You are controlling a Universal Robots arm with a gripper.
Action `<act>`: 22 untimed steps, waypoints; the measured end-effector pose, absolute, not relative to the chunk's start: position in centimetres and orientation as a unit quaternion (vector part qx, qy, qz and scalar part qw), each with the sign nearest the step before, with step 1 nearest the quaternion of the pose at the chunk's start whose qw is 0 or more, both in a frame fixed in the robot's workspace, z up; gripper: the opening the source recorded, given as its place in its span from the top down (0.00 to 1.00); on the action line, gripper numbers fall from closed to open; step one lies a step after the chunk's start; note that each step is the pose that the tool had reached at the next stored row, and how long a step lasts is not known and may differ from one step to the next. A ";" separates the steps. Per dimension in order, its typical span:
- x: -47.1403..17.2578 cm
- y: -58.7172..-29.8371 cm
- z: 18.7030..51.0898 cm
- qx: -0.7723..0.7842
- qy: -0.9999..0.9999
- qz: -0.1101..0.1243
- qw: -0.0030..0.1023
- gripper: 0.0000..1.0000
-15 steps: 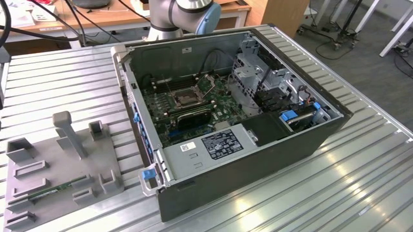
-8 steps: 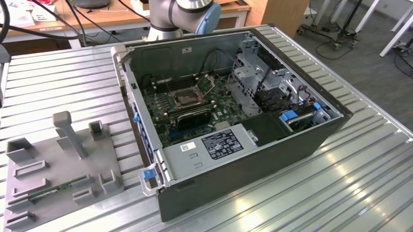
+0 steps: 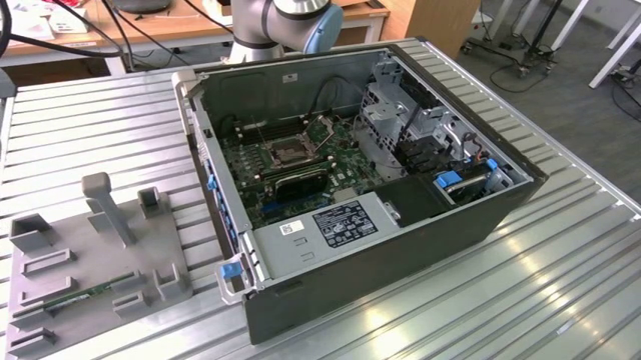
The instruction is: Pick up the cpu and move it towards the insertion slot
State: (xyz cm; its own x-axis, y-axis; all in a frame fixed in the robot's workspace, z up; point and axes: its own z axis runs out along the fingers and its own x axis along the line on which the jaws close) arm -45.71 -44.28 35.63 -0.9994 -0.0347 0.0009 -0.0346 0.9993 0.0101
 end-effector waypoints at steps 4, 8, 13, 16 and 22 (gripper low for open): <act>-45.7 -44.3 35.9 0.017 -1.000 -0.005 0.001 0.45; -45.7 -44.3 35.9 0.017 -1.000 -0.005 0.001 0.45; -45.5 -44.3 35.9 0.017 -1.000 -0.005 0.001 0.45; -45.5 -44.3 35.9 0.017 -1.000 -0.005 0.001 0.45; -45.3 -44.3 35.9 0.017 -1.000 -0.005 0.001 0.45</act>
